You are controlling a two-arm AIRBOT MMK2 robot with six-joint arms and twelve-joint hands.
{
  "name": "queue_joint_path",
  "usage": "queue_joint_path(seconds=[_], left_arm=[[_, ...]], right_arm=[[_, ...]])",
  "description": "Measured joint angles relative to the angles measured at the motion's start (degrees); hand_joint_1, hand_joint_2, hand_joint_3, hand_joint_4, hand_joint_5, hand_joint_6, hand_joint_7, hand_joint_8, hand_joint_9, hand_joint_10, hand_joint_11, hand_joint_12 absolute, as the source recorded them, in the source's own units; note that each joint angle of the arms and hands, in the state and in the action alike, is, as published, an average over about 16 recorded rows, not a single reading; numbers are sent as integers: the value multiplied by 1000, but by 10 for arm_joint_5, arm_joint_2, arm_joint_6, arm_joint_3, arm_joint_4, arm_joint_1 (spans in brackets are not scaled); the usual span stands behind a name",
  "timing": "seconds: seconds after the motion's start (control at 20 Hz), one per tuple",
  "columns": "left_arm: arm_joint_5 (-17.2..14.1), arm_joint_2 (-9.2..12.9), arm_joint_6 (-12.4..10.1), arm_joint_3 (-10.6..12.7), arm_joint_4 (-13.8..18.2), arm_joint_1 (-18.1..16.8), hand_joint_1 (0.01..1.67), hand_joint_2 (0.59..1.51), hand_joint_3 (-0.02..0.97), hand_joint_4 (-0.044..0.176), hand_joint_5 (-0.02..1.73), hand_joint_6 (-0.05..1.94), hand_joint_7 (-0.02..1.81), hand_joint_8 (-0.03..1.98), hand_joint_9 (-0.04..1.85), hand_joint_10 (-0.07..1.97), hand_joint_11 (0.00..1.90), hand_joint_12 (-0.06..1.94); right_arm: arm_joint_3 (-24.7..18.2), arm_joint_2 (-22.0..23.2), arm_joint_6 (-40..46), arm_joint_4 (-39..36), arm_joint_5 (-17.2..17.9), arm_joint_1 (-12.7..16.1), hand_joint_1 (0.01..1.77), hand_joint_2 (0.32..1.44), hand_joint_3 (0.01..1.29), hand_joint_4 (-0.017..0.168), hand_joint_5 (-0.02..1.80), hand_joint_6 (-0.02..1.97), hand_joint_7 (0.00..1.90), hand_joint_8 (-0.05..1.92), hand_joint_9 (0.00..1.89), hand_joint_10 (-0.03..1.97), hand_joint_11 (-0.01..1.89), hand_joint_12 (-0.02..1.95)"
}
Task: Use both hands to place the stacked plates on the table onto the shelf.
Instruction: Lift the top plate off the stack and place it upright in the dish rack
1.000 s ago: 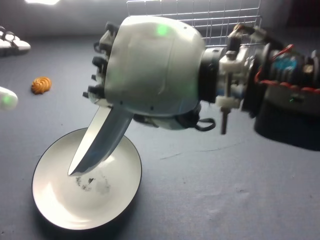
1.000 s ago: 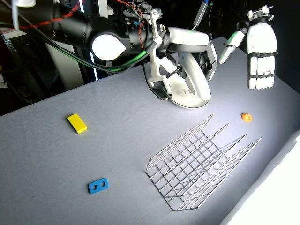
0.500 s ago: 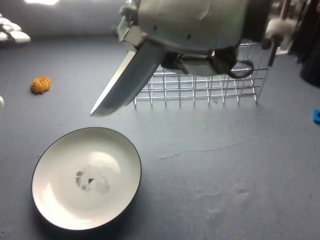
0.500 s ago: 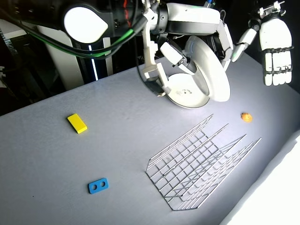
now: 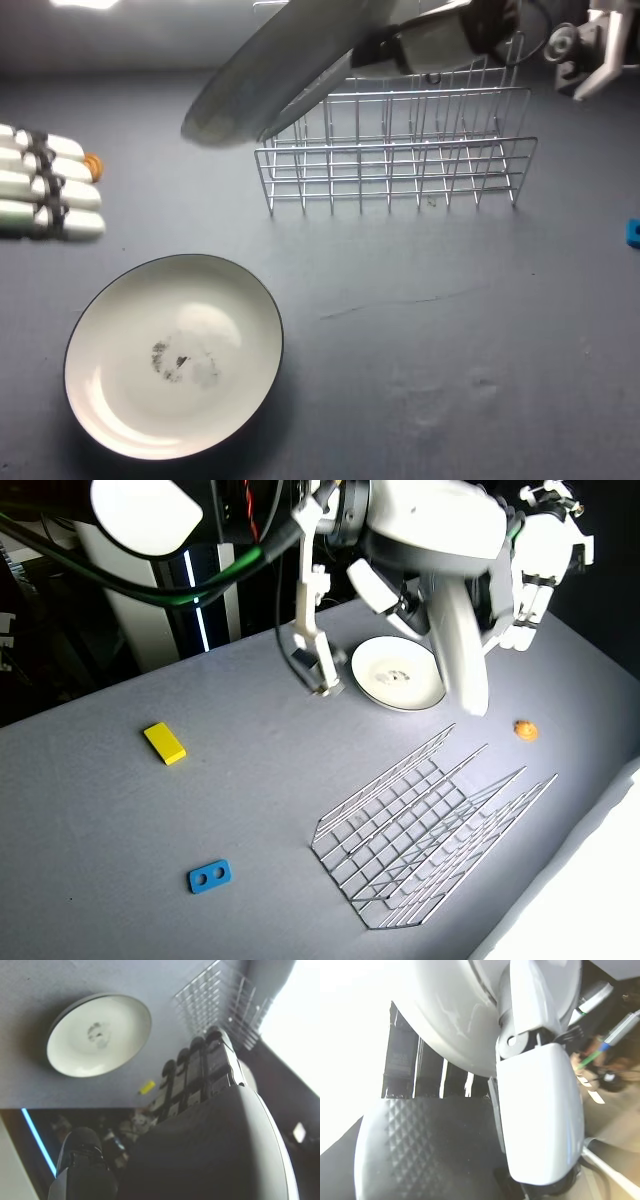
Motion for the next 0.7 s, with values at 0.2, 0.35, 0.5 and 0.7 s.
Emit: queue_joint_path(seconds=[0.2, 0.35, 0.5, 0.7], left_arm=[[-47, 2, 2, -4, 46, 7, 20, 1074, 20, 3, 22, 6, 20, 8, 19, 5, 19, -6], [-67, 3, 4, -13, 68, 14, 20, 1078, 21, 3, 23, 6, 20, 8, 19, 5, 19, -5], [-73, 5, 6, -26, 81, 22, 20, 1080, 21, 2, 24, 6, 19, 8, 19, 6, 19, -5], [-66, 8, 9, -50, 89, 36, 20, 1083, 21, 2, 25, 6, 18, 8, 19, 5, 18, -3]], right_arm=[[19, 4, 5, 59, -11, 7, 1305, 1009, 15, -1, 969, 891, 1045, 908, 1089, 605, 877, 914], [31, 7, 6, 95, -15, 8, 1315, 1009, 15, -1, 957, 915, 1035, 925, 1061, 692, 857, 928], [41, 8, 8, 122, -12, 4, 1327, 1009, 15, 0, 944, 946, 1017, 954, 1014, 853, 832, 944], [49, 8, 9, 145, -8, -5, 1345, 1008, 15, -2, 930, 990, 996, 985, 945, 1090, 806, 969]])
